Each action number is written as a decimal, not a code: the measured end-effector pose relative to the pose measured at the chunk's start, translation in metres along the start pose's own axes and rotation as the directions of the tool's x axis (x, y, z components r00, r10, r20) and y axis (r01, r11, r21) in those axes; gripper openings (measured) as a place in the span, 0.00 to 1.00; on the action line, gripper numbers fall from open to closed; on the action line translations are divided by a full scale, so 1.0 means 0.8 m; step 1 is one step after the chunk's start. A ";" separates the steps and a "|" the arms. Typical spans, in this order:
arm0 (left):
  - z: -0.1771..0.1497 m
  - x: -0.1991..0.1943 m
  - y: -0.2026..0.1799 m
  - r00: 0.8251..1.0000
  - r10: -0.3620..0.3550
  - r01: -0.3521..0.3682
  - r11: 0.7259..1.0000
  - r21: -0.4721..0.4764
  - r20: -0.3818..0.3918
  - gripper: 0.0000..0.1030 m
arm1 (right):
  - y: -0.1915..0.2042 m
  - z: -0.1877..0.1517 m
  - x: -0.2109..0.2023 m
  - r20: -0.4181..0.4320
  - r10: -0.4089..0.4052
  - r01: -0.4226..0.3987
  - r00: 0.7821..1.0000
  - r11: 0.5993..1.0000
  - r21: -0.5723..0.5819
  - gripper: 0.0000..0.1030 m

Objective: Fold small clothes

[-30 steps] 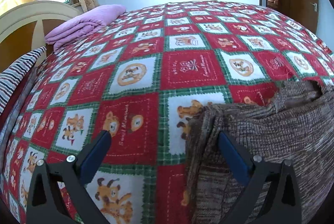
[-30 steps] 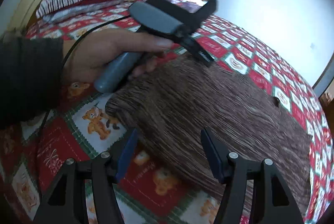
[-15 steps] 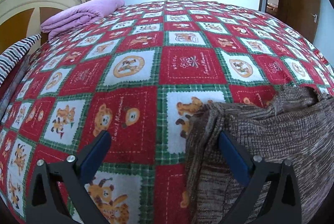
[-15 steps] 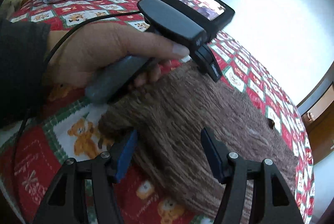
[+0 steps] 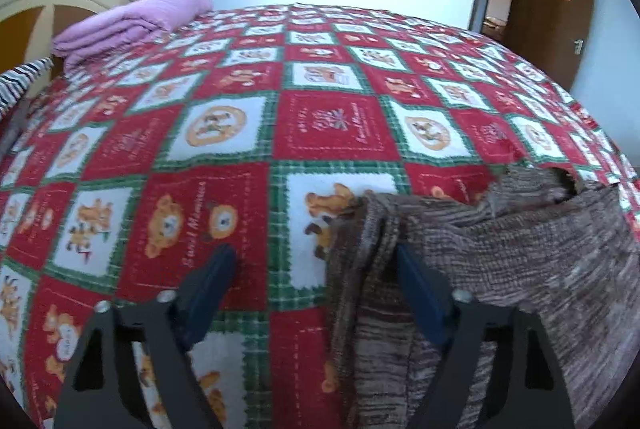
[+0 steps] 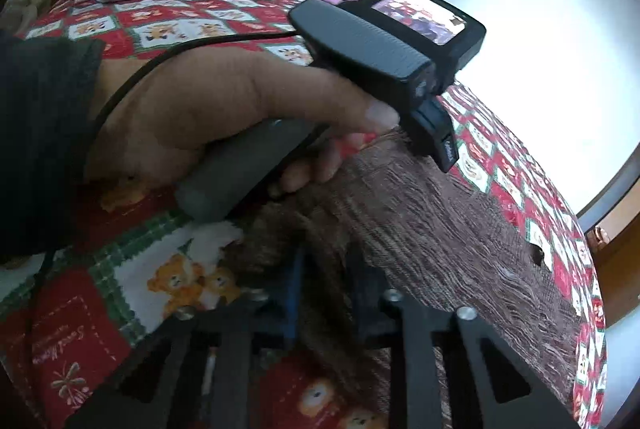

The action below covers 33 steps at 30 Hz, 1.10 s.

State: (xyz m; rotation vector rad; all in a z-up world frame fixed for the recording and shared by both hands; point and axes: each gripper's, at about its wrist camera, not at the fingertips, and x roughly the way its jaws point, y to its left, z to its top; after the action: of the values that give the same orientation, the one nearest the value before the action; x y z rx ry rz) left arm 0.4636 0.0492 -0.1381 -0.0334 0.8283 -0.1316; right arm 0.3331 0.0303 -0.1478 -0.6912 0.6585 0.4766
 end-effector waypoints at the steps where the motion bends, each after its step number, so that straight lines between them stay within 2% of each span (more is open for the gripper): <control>1: 0.000 0.001 0.000 1.000 -0.022 0.022 1.000 -0.003 -0.007 0.71 | 0.002 0.000 0.000 0.000 -0.001 0.001 1.000 1.000 -0.004 0.15; 4: -0.001 0.001 0.004 0.997 -0.081 0.081 0.997 -0.019 -0.014 0.61 | 0.003 -0.001 0.000 0.000 0.008 -0.008 1.000 1.000 0.011 0.14; 6: -0.002 0.000 0.004 0.995 -0.095 0.095 0.995 -0.020 -0.012 0.56 | 0.000 -0.002 0.000 0.001 0.019 -0.019 1.000 0.999 0.028 0.14; 9: -0.002 0.000 -0.002 0.993 -0.121 0.121 0.993 -0.002 -0.014 0.43 | -0.001 -0.004 0.001 0.001 0.025 -0.025 1.000 0.999 0.042 0.13; 11: -0.003 -0.001 -0.002 0.987 -0.161 0.162 0.987 0.001 -0.017 0.25 | -0.001 -0.004 0.000 0.003 0.030 -0.031 1.000 0.998 0.049 0.10; 12: -0.003 -0.002 -0.001 0.985 -0.174 0.174 0.985 -0.005 -0.014 0.24 | -0.002 -0.004 -0.001 0.004 0.036 -0.036 0.999 0.998 0.055 0.09; 14: -0.003 -0.002 0.005 0.979 -0.204 0.204 0.979 -0.029 -0.011 0.15 | -0.004 -0.006 -0.004 0.015 0.038 -0.039 0.999 0.997 0.064 0.08; 17: -0.003 0.000 0.011 0.971 -0.237 0.236 0.970 -0.060 -0.014 0.15 | -0.004 -0.007 -0.002 0.010 0.046 -0.047 0.999 0.996 0.074 0.08; 22: -0.003 0.000 0.008 0.972 -0.234 0.233 0.971 -0.054 -0.014 0.15 | -0.006 -0.007 -0.002 0.009 0.058 -0.058 0.998 0.995 0.084 0.06; 24: -0.003 -0.002 0.012 0.967 -0.256 0.255 0.965 -0.066 -0.009 0.10 | -0.009 -0.007 -0.007 0.024 0.062 -0.064 0.998 0.993 0.097 0.04; 27: -0.005 -0.004 0.020 0.958 -0.286 0.285 0.954 -0.096 0.001 0.09 | -0.021 -0.010 -0.016 0.049 0.092 -0.098 0.995 0.984 0.147 0.04; 30: -0.003 -0.001 0.016 0.962 -0.273 0.269 0.958 -0.101 -0.024 0.09 | -0.034 -0.014 -0.011 0.032 0.142 -0.146 0.989 0.968 0.205 0.03; 33: 0.001 -0.004 0.016 0.958 -0.280 0.271 0.953 -0.137 -0.056 0.08 | -0.054 -0.020 -0.021 0.064 0.179 -0.189 0.982 0.943 0.274 0.03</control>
State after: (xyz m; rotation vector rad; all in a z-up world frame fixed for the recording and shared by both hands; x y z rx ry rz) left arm 0.4633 0.0619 -0.1365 -0.2671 0.9033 -0.3448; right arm 0.3410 -0.0139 -0.1271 -0.3536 0.7413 0.5548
